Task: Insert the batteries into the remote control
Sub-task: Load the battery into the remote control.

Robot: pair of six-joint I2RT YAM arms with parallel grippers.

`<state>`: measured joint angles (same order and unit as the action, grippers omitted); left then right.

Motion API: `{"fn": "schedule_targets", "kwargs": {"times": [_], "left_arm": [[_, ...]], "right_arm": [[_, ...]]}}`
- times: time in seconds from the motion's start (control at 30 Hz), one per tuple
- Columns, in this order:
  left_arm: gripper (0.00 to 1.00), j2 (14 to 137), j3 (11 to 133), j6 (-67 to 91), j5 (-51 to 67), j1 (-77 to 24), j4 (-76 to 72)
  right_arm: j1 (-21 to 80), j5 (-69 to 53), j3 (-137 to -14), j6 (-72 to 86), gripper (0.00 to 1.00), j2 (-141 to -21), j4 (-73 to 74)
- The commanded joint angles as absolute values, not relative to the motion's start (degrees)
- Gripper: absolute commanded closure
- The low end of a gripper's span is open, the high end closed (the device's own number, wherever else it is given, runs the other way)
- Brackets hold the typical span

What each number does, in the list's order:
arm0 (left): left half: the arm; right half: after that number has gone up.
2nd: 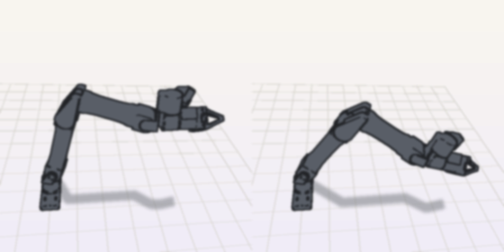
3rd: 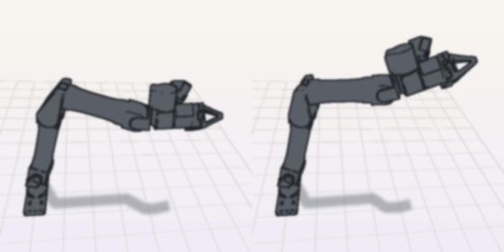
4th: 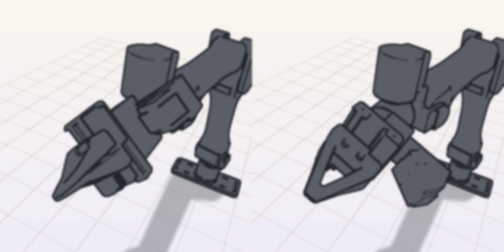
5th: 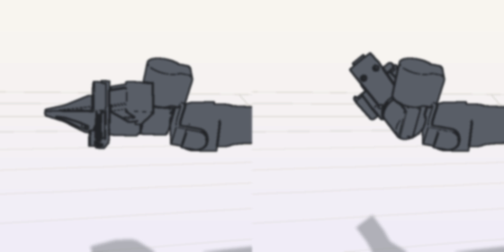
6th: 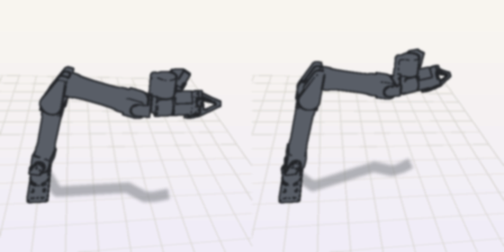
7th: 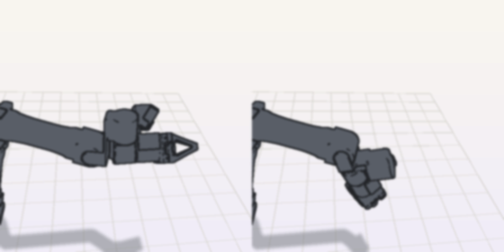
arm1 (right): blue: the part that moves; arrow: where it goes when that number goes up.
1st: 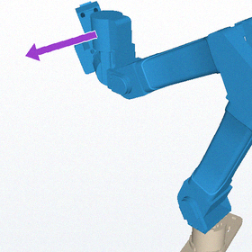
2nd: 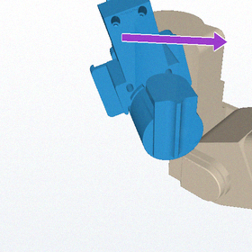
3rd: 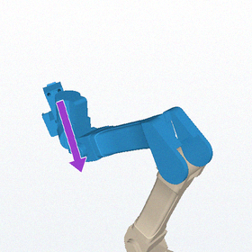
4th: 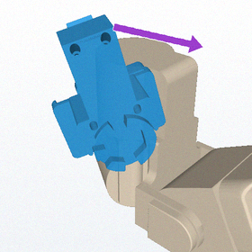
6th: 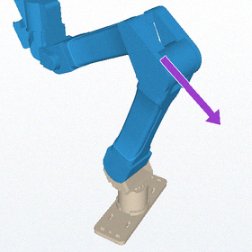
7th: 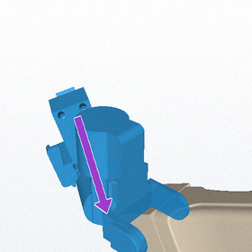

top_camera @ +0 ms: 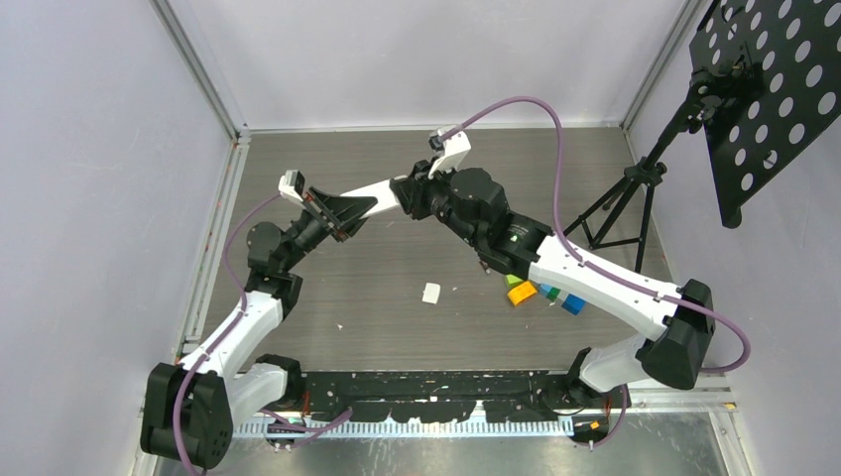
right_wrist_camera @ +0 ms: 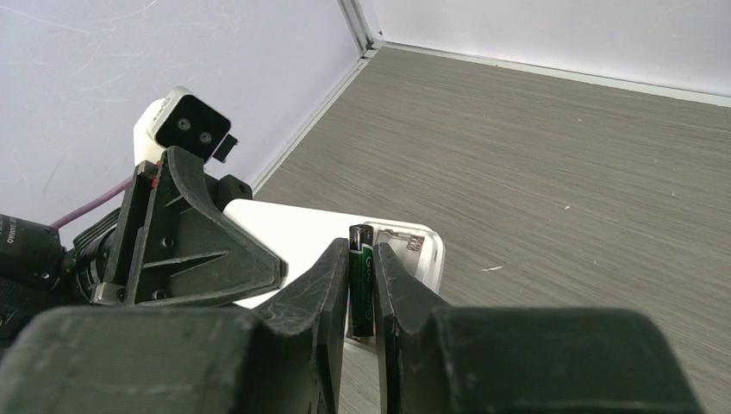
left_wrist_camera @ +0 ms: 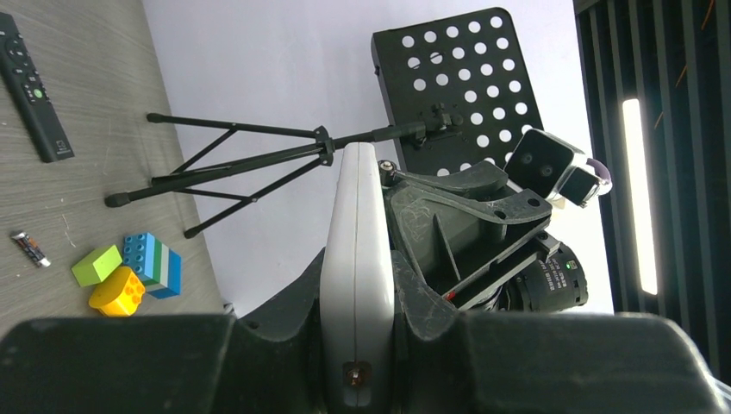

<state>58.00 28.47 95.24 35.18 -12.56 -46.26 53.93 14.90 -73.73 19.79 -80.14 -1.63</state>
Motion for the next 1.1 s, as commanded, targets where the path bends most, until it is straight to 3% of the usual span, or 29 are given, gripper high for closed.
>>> {"fn": "schedule_targets", "kwargs": {"times": [0.0,0.37,1.07], "left_arm": [[1.00,56.8,31.0,96.2,36.8,-12.6,-56.2],[1.00,57.0,30.5,100.1,35.8,-12.6,-57.3],[1.00,58.3,28.4,104.8,31.9,-12.7,-64.0]], "right_arm": [[53.5,16.2,-74.8,18.1,0.80,-82.6,3.3],[53.5,21.8,-69.5,18.1,0.92,-80.6,-8.5],[54.2,22.0,-67.4,24.5,0.90,-81.4,-11.8]]}}
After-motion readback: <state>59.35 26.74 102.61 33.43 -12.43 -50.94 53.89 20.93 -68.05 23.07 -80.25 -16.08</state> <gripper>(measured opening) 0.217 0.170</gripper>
